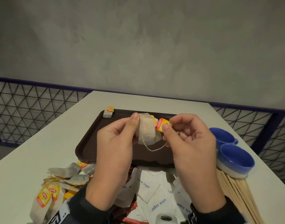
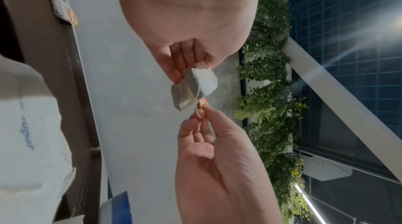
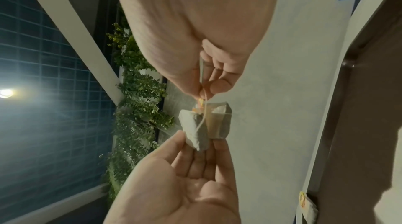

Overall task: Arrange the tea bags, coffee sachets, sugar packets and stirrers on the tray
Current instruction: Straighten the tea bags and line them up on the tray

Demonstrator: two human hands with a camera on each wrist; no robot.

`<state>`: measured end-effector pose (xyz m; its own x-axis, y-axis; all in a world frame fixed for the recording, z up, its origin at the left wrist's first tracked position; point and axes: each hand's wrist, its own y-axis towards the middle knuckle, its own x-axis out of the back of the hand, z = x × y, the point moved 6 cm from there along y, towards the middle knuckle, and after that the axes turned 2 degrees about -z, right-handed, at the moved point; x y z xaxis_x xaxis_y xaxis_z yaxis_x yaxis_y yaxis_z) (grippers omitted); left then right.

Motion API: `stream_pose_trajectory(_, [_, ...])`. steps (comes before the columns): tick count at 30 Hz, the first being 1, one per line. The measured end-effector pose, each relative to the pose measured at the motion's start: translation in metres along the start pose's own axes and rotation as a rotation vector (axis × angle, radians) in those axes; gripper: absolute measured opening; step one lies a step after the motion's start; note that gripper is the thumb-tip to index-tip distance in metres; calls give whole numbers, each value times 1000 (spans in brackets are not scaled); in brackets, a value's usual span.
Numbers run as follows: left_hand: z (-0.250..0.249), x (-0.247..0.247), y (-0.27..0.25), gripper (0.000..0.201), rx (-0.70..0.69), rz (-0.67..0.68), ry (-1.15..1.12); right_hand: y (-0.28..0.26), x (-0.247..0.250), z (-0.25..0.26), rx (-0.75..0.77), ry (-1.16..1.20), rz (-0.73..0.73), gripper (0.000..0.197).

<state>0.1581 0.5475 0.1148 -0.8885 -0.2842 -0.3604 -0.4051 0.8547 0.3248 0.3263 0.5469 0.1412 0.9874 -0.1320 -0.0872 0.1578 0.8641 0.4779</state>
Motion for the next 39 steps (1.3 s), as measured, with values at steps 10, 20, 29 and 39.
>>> stream_pose_trajectory(10, [5, -1, 0, 22, 63, 17, 9, -7, 4, 19, 225, -34, -48, 20])
stream_pose_trajectory(20, [8, -2, 1, 26, 157, -5, -129, -9, -6, 9, 206, -126, 57, 26])
stream_pose_trajectory(29, [4, -9, -5, 27, 113, 112, -34, -8, -2, 18, 344, -255, 12, 21])
stream_pose_trajectory(39, [2, -16, -9, 30, 68, 182, -27, -8, -3, 24, 364, -206, 61, 18])
